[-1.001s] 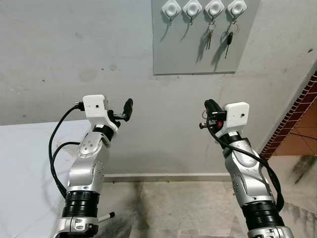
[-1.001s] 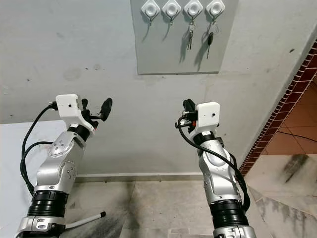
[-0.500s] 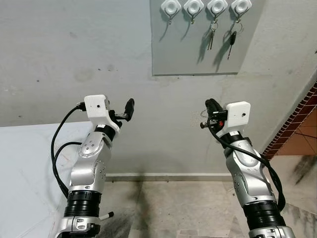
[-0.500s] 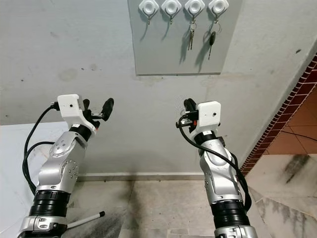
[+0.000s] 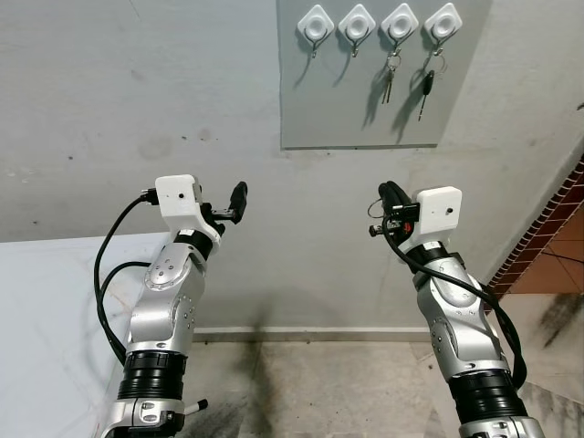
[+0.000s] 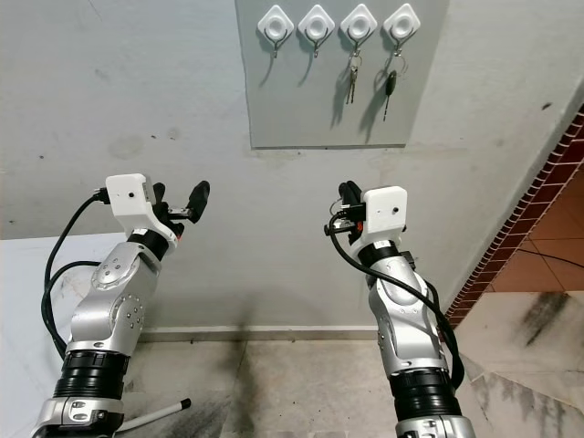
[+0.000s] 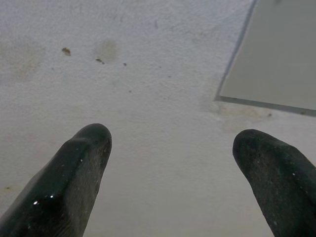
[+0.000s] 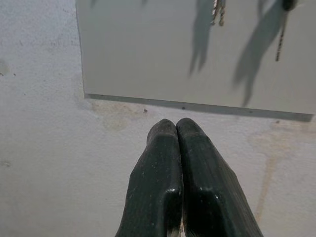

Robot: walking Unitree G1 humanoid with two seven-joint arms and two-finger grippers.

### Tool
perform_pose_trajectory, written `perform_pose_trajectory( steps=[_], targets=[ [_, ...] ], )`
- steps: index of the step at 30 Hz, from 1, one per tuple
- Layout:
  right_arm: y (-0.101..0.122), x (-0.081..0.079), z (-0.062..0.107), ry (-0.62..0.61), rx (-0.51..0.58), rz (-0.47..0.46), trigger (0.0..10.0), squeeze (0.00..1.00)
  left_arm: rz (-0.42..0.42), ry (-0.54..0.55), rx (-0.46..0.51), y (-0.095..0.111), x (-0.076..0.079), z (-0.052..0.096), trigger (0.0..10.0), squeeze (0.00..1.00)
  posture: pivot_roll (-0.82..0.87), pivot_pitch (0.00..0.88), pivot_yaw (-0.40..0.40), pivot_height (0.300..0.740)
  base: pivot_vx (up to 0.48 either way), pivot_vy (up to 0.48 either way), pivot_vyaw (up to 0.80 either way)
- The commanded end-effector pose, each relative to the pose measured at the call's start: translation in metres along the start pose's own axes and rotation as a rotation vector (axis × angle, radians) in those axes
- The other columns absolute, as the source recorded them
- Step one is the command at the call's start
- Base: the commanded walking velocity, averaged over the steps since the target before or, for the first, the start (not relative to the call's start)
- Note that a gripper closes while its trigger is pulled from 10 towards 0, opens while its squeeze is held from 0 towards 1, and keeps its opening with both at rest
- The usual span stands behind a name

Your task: Hang keys on a hook

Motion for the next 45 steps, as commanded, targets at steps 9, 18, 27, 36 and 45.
perform_pose_trajectory(
  steps=[9, 18, 27, 36, 45],
  targets=[
    [0.004, -0.001, 0.000, 0.007, 0.008, -0.003, 10.0, 0.00, -0.007, 0.003, 0.000, 0.002, -0.002, -0.001, 10.0, 0.00, -0.02, 0.000, 0.035, 0.740, 0.351, 0.000, 0.00],
    [0.004, -0.001, -0.001, 0.006, 0.007, -0.003, 10.0, 0.00, -0.005, 0.004, 0.000, 0.002, -0.002, -0.002, 10.0, 0.00, -0.02, 0.000, 0.034, 0.740, 0.352, 0.000, 0.00],
    [0.004, -0.001, -0.001, 0.009, 0.004, -0.001, 10.0, 0.00, -0.011, 0.011, 0.000, 0.002, -0.002, -0.002, 10.0, 0.00, -0.02, 0.000, 0.033, 0.740, 0.328, 0.000, 0.00],
    [0.004, 0.000, -0.001, 0.017, -0.001, 0.002, 10.0, 0.00, -0.019, 0.016, -0.005, 0.001, 0.001, -0.003, 10.0, 0.00, -0.02, 0.000, 0.027, 0.740, 0.000, 0.000, 0.00],
    [0.005, -0.008, -0.004, 0.085, -0.006, -0.004, 10.0, 0.00, -0.077, -0.070, 0.010, 0.001, 0.018, -0.002, 10.0, 0.00, -0.02, 0.000, 0.016, 0.740, 0.000, 0.000, 0.00]
  ],
)
Point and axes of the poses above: a point about 5 cm out from each wrist's last joint towards the gripper, its own z axis pointing back from the gripper into the wrist, its own y axis along the axis of the wrist's last joint, x = y × z, the point moved 1 cm from there along -z, pointing out of the wrist towards the gripper, and after that the axes turned 3 degrees about -z, right-handed, at the moved point
